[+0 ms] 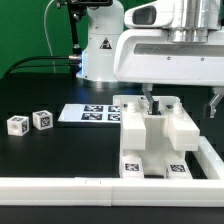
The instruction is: Assemble chair
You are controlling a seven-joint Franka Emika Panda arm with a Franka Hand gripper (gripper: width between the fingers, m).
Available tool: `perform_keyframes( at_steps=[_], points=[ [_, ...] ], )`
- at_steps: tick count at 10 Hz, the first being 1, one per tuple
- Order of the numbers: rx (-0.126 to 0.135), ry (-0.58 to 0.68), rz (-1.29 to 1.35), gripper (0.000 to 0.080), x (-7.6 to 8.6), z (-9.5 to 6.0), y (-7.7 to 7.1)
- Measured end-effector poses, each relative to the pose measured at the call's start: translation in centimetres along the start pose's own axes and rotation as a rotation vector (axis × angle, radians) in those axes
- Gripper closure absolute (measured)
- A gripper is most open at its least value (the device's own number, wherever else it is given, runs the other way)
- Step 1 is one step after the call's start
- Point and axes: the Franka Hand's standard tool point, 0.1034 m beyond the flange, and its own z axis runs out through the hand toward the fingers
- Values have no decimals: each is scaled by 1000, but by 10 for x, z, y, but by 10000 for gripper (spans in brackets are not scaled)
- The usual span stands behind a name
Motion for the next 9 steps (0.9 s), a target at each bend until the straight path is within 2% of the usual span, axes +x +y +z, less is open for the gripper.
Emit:
perform_keyframes(
  at_steps=[2,4,5,6,8,9],
  points=[
    [3,-3,2,151,0,-3,0],
    [27,-28,10,151,4,-36,0],
    [41,-40,1,151,8,-57,7],
    [50,-25,10,151,14,-69,10],
    [44,-30,7,151,11,-63,10],
    [51,-32,-7,151,11,-62,16]
  ],
)
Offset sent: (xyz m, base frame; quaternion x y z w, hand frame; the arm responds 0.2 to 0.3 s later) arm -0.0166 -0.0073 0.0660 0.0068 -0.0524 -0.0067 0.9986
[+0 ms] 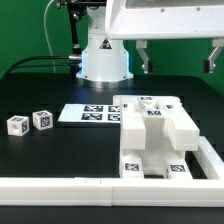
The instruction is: Assemble chair
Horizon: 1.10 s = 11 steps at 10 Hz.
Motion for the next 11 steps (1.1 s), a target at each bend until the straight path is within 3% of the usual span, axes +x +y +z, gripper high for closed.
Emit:
perform_keyframes(
  at_steps=[1,3,4,6,9,11],
  points=[
    [7,-8,12,151,-1,1,22],
    [-6,-59,23,151,-3,-2,66],
    [-15,-84,80,151,8,-9,86],
    [-18,-75,94,151,7,-4,80],
    [-11,-85,92,151,5,-3,86],
    [-11,-134,149,151,-4,1,127]
  ],
)
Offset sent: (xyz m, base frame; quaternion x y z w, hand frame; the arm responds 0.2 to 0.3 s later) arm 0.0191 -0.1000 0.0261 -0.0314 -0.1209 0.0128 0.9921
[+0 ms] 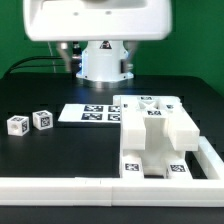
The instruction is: Assemble chair
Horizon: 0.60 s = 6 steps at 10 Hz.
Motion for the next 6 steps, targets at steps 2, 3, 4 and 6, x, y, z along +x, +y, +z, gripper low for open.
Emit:
perform_keyframes(
  at_steps=[2,3,4,6],
  points=[
    [-10,18,19,151,-8,14,20],
    [-7,14,16,151,-7,13,17],
    [-8,14,17,151,-7,13,18],
    [-9,11,15,151,-8,15,22]
  ],
)
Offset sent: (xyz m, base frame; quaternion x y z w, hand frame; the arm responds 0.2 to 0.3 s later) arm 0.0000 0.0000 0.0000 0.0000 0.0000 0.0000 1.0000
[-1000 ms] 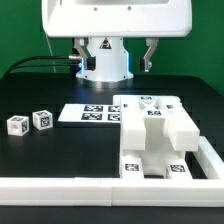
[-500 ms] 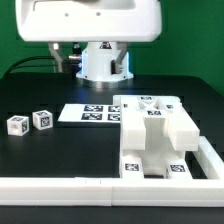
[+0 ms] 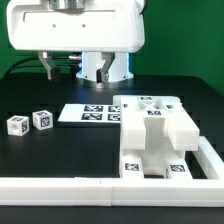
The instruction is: Assemble chair
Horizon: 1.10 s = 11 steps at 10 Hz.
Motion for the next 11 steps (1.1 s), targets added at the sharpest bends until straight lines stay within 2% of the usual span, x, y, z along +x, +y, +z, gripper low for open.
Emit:
perform_keyframes(
  at_steps=[1,2,3,4,8,9,10,11],
  points=[
    [-9,-18,-19,151,-4,7,23],
    [-21,-37,8,151,-7,14,52],
    [-27,-42,25,151,-8,18,68],
    [-29,-34,19,151,-9,20,76],
    [-30,-35,11,151,-9,21,76],
    [-43,-27,-76,151,-17,36,96],
    [-68,-46,-136,151,-37,58,128],
    [-90,-25,-141,151,-44,66,136]
  ],
)
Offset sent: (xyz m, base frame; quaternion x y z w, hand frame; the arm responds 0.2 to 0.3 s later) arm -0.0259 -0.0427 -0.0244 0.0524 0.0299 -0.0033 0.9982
